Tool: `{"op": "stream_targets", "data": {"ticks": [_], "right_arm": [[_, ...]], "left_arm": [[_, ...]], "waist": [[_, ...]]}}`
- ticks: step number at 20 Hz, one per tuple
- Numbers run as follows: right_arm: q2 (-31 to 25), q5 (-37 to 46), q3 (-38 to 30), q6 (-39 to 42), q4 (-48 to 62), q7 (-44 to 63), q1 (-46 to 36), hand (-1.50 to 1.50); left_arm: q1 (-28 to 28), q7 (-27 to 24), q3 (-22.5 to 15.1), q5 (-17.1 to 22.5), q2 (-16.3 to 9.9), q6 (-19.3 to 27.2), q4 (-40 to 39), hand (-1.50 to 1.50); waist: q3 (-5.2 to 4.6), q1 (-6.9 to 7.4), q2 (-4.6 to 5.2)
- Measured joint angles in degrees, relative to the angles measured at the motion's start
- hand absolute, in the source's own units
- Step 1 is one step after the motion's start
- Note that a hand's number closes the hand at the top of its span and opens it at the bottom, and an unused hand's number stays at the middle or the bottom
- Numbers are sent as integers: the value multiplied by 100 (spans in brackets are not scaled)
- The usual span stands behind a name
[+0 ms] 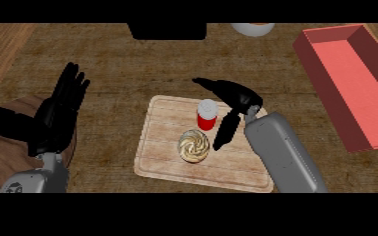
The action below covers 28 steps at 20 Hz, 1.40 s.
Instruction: Pick the can from the cutting board and place it in the cardboard box
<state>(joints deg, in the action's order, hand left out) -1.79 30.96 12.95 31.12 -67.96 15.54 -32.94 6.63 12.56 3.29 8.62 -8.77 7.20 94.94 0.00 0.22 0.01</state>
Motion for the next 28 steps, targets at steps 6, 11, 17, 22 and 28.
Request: {"op": "stream_targets", "data": {"ticks": [6, 11, 17, 22, 28], "right_arm": [[128, 170, 0, -60, 103, -73, -63, -150], [84, 404, 43, -212, 243, -448, 81, 150], [50, 829, 229, -509, 303, -996, 73, 150], [68, 1043, 292, -678, 96, -1102, 108, 150], [97, 1519, 308, -1376, -8, -912, 42, 150]], "left_arm": [[42, 69, 52, -28, 57, -45, 60, 0], [-58, -52, 31, -115, 139, -82, 5, 0], [-128, 24, 32, -116, 163, -133, 110, 0], [-126, 39, 153, -48, 105, -243, 100, 0], [-77, 64, 76, -176, 204, -141, 89, 0]], "waist": [[0, 3, 0], [0, 2, -1], [0, 6, -1], [0, 0, -2], [0, -3, -3]]}}
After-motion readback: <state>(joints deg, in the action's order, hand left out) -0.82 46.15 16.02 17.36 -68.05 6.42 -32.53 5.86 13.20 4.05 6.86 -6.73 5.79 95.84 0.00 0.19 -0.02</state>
